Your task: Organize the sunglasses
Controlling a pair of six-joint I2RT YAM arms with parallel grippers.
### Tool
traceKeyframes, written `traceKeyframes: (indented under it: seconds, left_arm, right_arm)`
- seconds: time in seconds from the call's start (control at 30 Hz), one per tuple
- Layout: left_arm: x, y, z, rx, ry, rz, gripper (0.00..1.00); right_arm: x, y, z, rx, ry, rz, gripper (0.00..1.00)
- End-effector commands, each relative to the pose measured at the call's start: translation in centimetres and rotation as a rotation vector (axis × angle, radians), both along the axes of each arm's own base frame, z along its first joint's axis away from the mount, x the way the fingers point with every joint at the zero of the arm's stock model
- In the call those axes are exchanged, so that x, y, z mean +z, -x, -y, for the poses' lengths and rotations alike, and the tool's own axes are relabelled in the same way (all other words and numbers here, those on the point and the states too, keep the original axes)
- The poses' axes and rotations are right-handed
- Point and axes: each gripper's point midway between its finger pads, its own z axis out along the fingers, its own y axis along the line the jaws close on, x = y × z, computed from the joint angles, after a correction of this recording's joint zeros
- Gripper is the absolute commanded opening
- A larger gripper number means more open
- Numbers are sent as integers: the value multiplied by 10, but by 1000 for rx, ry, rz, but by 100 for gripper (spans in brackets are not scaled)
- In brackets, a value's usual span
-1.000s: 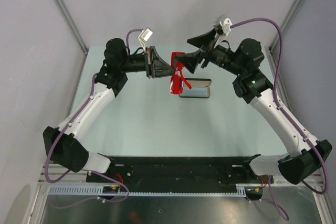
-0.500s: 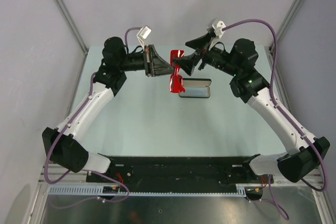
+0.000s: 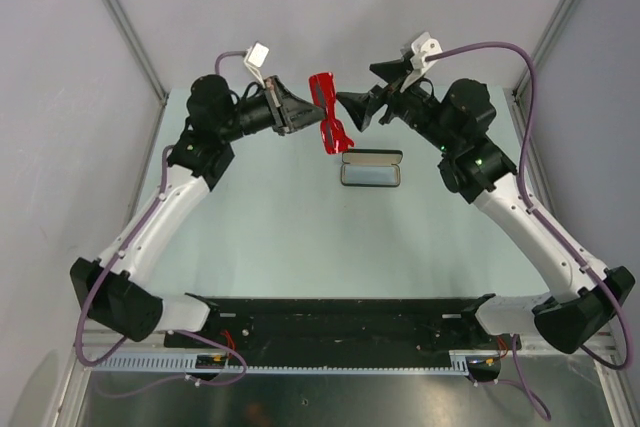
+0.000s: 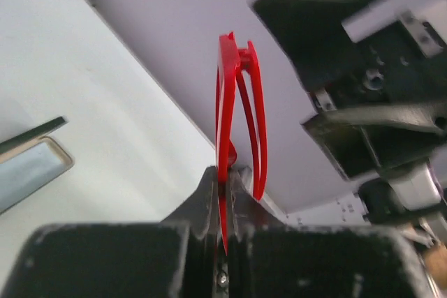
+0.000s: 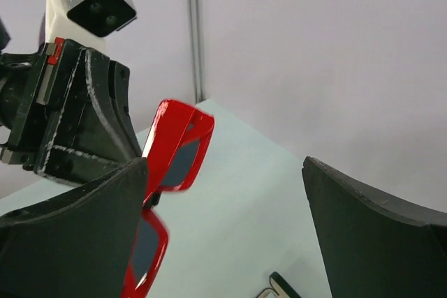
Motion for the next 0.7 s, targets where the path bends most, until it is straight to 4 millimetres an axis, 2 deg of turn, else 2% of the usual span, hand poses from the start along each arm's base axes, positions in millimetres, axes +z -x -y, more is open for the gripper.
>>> traceKeyframes:
  seconds: [0.0,0.03,0.07,0.17,0.2,0.23,0.3,0.4,0.43,0.53,0.67]
  left_arm:
    - [4,-38,-36,388,22,-87,0]
    - [-3,-40,-42,433,8,-115,0]
    - [-8,-51,-54,538,3,-140,0]
    - [-11,-53,-69,648,-32,-152,0]
    - [-10,-55,-73,699,-43,-141,0]
    - [-10,-54,-77,729,-64,-143,0]
    - [-7,-53,-81,791,-89,-122,0]
    - [-5,-49,-79,814,-109,-112,0]
    - [-6,-48,-81,837,-116,-116,0]
    - [-6,-46,-84,869,-124,-117,1]
    - [-4,-42,-89,894,-128,-115,0]
  right_arm:
    - [11,9,10,-99,51,74,95]
    - [9,7,11,-128,58,70,93]
    - [7,8,10,-137,67,69,91]
    - [0,11,-2,-153,92,76,86]
    - [-2,15,-13,-132,95,79,84]
    - [-1,12,-11,-169,88,74,82]
    - [0,11,-20,-183,65,78,78]
    - [-12,6,-40,-213,77,75,70]
    - [-19,7,-54,-203,107,94,67]
    - [-32,0,-67,-235,154,117,60]
    - [-45,-4,-76,-234,197,121,57]
